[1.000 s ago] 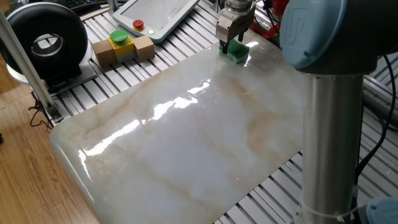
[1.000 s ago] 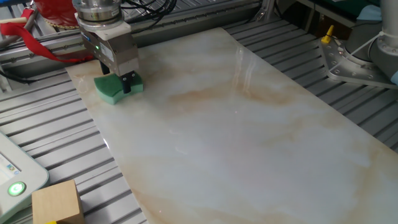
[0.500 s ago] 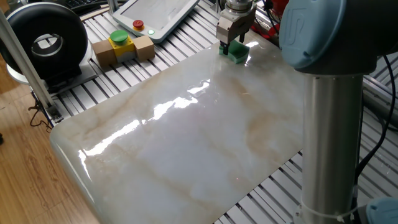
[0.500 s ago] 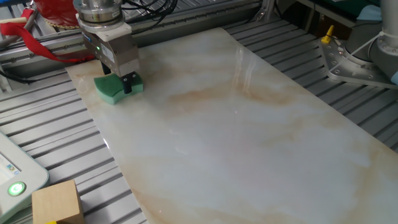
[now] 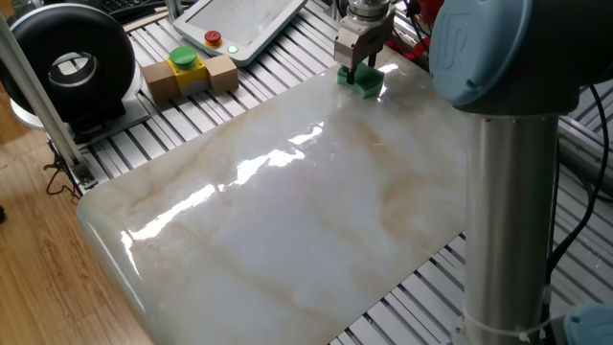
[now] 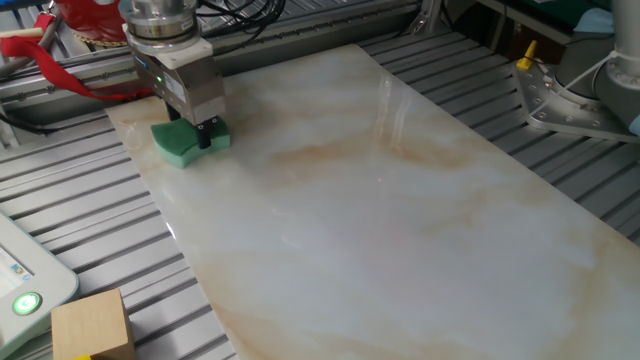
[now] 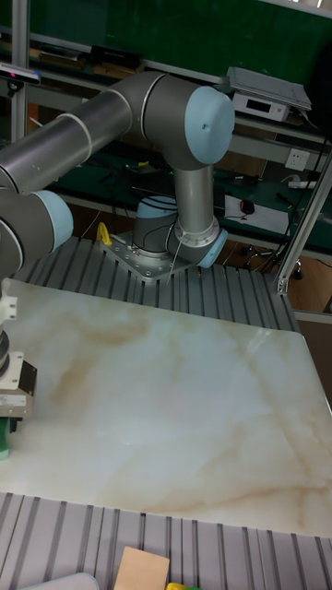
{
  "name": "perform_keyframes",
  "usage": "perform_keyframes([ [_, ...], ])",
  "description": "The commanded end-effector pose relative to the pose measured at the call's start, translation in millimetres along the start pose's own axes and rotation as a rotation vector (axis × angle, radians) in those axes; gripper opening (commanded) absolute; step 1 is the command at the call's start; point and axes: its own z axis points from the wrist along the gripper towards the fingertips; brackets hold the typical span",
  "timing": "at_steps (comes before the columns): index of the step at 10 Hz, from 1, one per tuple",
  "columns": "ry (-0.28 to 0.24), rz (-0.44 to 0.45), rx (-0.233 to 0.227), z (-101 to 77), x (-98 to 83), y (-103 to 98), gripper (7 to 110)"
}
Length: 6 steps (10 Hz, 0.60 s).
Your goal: Clean the tabletop with a sponge
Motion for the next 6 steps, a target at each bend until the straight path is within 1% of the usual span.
perform_keyframes([
  [1,-0.012,-0.015,-0.015,1.1,-3.2,2.4,66],
  [4,-0.025,-0.032,-0.020,5.2,-7.9,4.1,66],
  [6,-0.025,-0.032,-0.020,4.6,-7.6,3.7,66],
])
